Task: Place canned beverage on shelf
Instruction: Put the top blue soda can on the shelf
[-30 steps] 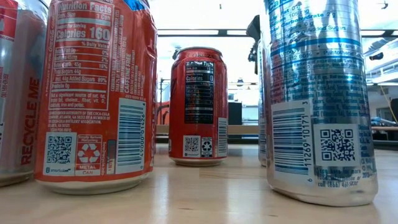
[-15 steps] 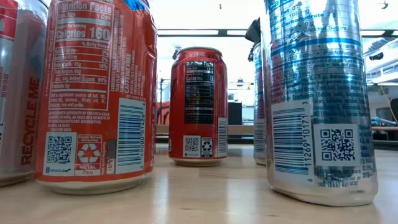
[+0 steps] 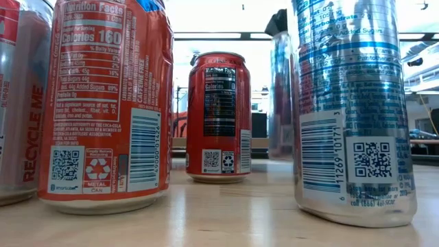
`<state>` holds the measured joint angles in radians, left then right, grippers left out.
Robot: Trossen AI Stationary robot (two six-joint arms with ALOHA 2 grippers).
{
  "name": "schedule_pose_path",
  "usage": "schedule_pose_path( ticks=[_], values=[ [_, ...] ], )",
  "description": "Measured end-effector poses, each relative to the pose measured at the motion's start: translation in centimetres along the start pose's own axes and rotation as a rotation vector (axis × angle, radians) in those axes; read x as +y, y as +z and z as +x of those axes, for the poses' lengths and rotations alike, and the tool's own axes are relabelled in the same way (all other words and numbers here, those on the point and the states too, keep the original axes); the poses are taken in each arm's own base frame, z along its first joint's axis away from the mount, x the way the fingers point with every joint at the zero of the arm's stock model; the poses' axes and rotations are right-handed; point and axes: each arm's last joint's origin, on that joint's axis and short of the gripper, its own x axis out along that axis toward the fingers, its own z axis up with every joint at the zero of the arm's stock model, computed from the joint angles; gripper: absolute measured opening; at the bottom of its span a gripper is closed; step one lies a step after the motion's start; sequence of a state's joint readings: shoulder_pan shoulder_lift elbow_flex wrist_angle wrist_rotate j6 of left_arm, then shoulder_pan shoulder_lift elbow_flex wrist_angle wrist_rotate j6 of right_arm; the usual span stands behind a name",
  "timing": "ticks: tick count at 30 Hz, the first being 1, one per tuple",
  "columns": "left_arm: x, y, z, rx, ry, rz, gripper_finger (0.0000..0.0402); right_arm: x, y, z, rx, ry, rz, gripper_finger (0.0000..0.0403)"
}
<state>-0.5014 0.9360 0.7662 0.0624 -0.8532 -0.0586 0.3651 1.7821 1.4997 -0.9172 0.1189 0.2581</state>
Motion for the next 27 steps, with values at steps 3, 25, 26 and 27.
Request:
schedule_pose_path(
  ticks=[3, 25, 26, 27],
  values=[
    [0.0, 0.0, 0.0, 0.000, 0.000, 0.000, 0.0172, -0.2, 0.5, -1.2, -0.002, -0.023, -0.002, 0.0266],
    [0.0, 0.0, 0.0, 0.000, 0.001, -0.010, 0.0172, -10.1, 1.5, -6.1, 0.019, -0.127, -0.026, 0.0266],
    [0.0, 0.0, 0.0, 0.000, 0.001, -0.010, 0.0172, -10.7, 1.4, -6.2, 0.024, -0.123, -0.022, 0.0266],
    [0.0, 0.0, 0.0, 0.000, 0.001, -0.013, 0.0172, -11.3, 1.3, -6.2, 0.030, -0.120, -0.019, 0.0266]
  ],
)
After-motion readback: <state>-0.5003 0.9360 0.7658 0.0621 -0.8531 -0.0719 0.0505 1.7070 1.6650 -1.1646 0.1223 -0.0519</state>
